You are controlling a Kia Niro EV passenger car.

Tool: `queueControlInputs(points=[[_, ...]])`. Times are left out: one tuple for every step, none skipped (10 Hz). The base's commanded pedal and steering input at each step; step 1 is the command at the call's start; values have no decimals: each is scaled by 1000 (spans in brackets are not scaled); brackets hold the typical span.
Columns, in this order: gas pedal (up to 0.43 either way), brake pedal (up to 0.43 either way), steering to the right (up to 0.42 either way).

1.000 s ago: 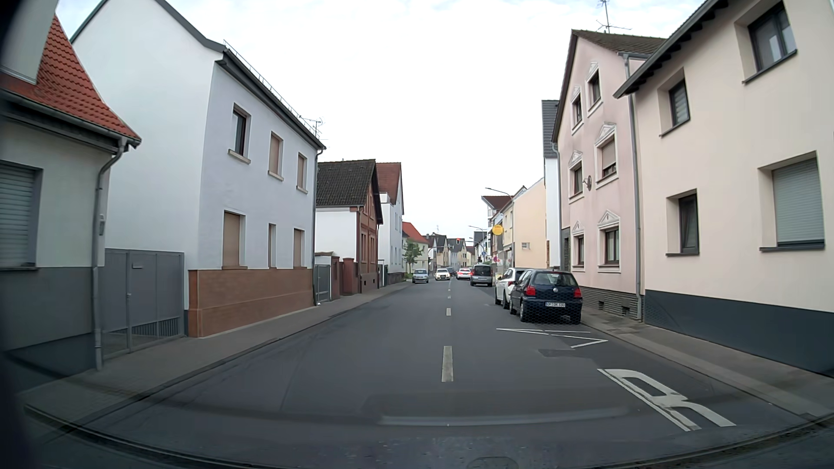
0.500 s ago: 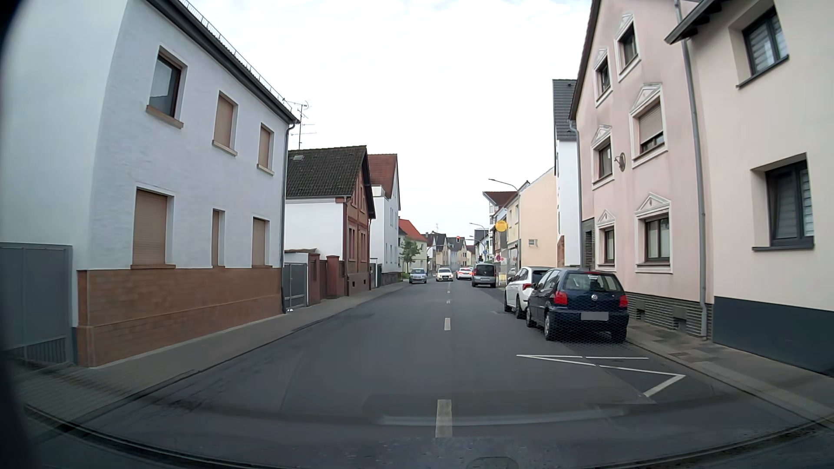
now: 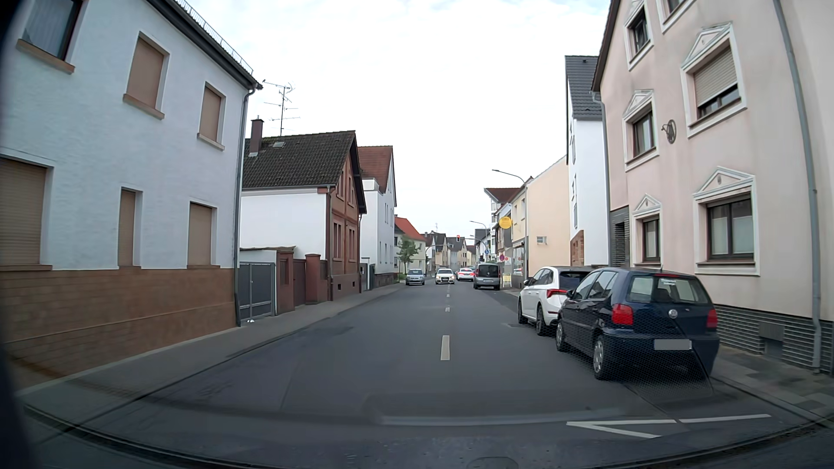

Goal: Follow the waypoints while adhering to traffic rules and regulations

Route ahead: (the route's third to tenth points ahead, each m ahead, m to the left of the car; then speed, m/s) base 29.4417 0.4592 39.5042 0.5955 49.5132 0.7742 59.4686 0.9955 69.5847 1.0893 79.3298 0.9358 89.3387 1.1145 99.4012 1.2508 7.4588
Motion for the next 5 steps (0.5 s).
queueControlInputs(points=[[0,0,0],[0,0,0],[0,0,0],[0,0,0],[0,0,0]])
